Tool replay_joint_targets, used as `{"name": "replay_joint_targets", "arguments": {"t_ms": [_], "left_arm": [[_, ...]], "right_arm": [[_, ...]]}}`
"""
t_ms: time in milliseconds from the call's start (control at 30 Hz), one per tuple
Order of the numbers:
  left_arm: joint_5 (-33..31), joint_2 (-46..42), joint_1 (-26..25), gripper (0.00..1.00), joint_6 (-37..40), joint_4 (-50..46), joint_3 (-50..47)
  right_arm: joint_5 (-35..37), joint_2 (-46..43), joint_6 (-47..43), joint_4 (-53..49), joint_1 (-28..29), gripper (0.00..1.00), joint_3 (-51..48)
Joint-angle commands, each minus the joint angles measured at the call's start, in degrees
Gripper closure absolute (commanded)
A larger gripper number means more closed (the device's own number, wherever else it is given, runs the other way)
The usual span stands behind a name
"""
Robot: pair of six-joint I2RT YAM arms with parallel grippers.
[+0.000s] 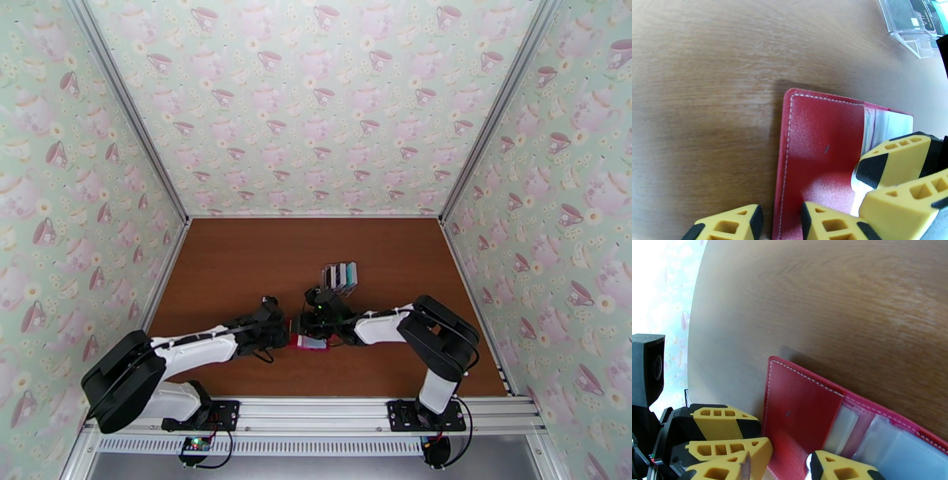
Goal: Put the credit cards into the card holder
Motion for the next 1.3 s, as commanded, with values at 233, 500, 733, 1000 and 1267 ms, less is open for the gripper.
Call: {"name": "replay_joint_targets", "arguments": {"t_ms": [233, 500, 733, 1000, 1267], "left_arm": [[3.4, -2.9, 0.2, 0.63, 0.0, 0.9, -3.0], [2.1, -9.3, 0.2, 0.62, 2.3, -4.3, 1.9], [2.7, -14.0, -1.2, 0.62, 2.6, -5.4, 3.5], [6.7, -16.5, -3.0, 0.66, 2.5, -2.9, 2.7], [8.4, -14.2, -4.1, 0.7, 2.0, 1.6, -0.5]], "right_arm": [[0.8, -2.6, -0.7, -4.3, -0.4, 0.49, -1.2], [2.2, -8.1, -1.4, -8.9, -0.4, 0.48, 0.1], [7.2, -11.1, -3.4, -17.8, -0.4, 0.48, 1.4], [16.6, -14.1, -7.4, -28.9, -0.4, 0.54, 3.4], [20.4, -14.4, -9.6, -33.6, -0.4, 0.59, 5.6]]}}
